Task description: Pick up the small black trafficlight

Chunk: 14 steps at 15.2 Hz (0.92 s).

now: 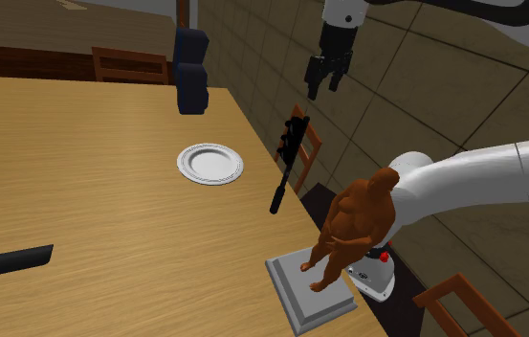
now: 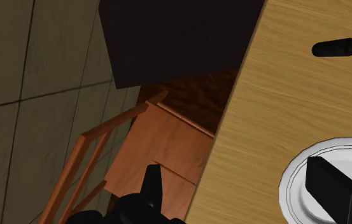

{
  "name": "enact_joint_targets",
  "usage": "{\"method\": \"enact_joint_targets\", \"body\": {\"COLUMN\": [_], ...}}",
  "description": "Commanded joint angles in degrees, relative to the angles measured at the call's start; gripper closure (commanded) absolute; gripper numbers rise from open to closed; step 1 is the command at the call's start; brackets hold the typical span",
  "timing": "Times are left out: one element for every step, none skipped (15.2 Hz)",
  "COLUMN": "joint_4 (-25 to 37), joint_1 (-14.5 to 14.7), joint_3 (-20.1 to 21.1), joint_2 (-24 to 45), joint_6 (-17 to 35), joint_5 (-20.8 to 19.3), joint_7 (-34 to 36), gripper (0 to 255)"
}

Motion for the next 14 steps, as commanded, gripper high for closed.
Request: {"method": "enact_joint_targets", "body": {"joint_4": [0.00, -0.23, -0.40, -0.52, -0.57, -0.56, -0.49, -0.36, -0.17, 0.07, 0.38, 0.75, 1.17, 1.65], "joint_1": [0.00, 0.36, 0.71, 1.07, 1.41, 1.73, 2.05, 2.38, 2.69, 2.98, 3.24, 3.48, 3.70, 3.89], "joint_3": [0.00, 1.00, 2.02, 3.04, 4.09, 5.14, 6.21, 7.27, 8.34, 9.42, 10.52, 11.63, 12.74, 13.86], "joint_2": [0.00, -0.67, -1.28, -1.83, -2.31, -2.74, -3.10, -3.39, -3.62, -3.79, -3.90, -3.95, -3.93, -3.85], "joint_6": [0.00, -0.28, -0.53, -0.74, -0.91, -1.04, -1.14, -1.20, -1.21, -1.19, -1.12, -1.02, -0.88, -0.70], "joint_5": [0.00, 1.33, 2.67, 4.02, 5.38, 6.74, 8.11, 9.46, 10.79, 12.13, 13.45, 14.74, 16.02, 17.27], "joint_7": [0.00, 1.54, 3.10, 4.67, 6.24, 7.82, 9.42, 11.03, 12.64, 14.26, 15.87, 17.49, 19.11, 20.73], "gripper": [0, 0, 0, 0, 0, 0, 0, 0, 0, 0, 0, 0, 0, 0]}}
